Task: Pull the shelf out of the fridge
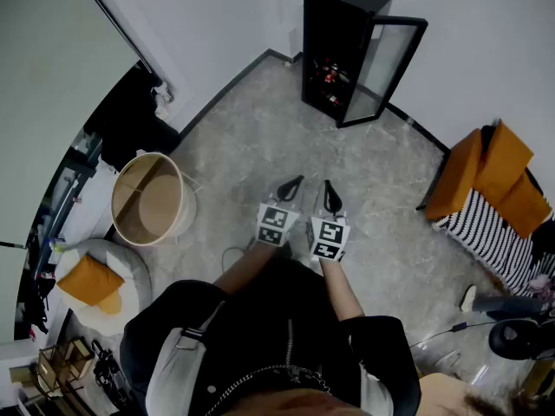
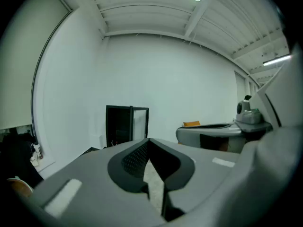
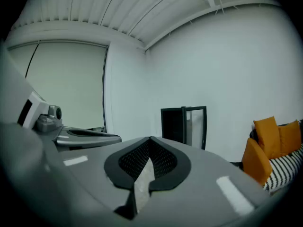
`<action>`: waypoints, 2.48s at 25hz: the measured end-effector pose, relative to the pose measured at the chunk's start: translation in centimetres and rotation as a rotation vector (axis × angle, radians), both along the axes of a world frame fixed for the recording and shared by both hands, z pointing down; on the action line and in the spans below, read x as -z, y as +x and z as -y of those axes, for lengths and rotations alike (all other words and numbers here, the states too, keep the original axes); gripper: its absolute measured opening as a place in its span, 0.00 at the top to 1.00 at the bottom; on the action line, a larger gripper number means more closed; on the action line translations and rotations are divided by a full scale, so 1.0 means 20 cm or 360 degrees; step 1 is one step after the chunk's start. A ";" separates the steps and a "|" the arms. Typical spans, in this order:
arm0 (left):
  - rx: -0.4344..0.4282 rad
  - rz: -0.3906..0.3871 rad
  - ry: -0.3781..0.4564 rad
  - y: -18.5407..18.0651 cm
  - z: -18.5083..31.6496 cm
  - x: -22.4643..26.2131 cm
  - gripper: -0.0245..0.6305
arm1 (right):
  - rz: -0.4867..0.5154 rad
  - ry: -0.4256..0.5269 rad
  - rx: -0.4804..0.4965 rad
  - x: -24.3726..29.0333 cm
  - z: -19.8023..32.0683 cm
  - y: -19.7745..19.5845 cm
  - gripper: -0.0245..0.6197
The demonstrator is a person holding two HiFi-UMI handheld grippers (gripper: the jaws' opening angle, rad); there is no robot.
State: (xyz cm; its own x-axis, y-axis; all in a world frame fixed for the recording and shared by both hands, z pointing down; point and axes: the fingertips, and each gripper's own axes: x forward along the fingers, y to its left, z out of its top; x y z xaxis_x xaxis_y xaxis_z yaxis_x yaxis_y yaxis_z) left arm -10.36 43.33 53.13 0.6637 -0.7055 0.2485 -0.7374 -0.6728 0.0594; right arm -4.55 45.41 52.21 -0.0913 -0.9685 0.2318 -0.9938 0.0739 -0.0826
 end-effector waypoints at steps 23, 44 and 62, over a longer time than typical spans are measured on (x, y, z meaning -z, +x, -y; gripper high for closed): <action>0.0034 -0.0013 0.0010 -0.09 -0.10 0.02 0.95 | 0.0026 0.0068 0.0006 0.03 -0.15 -0.08 0.96; 0.0042 -0.0023 -0.0003 -0.04 0.20 0.00 0.95 | 0.0029 0.0008 0.0032 -0.03 0.11 -0.04 0.96; -0.0018 -0.0050 -0.0014 -0.03 0.92 -0.02 0.95 | 0.0008 -0.0035 0.0021 -0.06 0.83 -0.05 0.96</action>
State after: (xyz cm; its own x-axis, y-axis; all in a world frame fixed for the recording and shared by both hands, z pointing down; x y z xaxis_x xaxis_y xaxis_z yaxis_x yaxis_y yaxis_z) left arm -11.02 24.89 53.55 0.6792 -0.6958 0.2336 -0.7275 -0.6804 0.0886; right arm -5.61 28.89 53.42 -0.1053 -0.9618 0.2528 -0.9924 0.0852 -0.0893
